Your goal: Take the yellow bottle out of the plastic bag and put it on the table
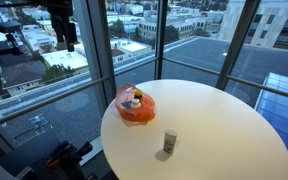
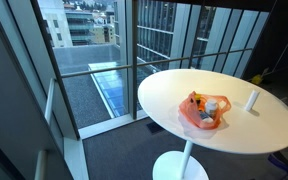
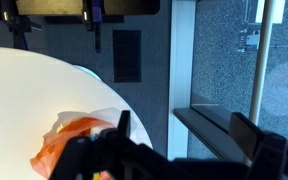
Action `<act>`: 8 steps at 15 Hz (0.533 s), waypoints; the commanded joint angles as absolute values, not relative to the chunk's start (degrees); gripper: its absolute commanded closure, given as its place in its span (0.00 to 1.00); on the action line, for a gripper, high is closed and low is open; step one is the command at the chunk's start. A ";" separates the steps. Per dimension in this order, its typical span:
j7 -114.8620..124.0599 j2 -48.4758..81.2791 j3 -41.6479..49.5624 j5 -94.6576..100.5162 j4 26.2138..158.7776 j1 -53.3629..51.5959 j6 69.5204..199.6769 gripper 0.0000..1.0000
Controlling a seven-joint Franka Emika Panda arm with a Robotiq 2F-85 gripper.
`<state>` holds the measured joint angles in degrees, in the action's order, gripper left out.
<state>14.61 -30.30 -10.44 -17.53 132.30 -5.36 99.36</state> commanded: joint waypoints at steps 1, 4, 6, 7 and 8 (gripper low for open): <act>17.47 -25.07 -10.92 -13.65 127.32 -3.62 100.25 0.00; 20.34 -21.19 -11.06 -9.68 125.15 -2.36 101.99 0.00; 22.09 -18.31 -10.63 -7.63 124.00 -1.78 103.09 0.00; 22.84 -16.84 -10.38 -6.81 123.51 -1.51 103.71 0.00; 23.59 -15.54 -10.16 -6.07 123.06 -1.31 104.40 0.00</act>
<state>20.38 -20.22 -10.38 -8.55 126.50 -2.16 103.67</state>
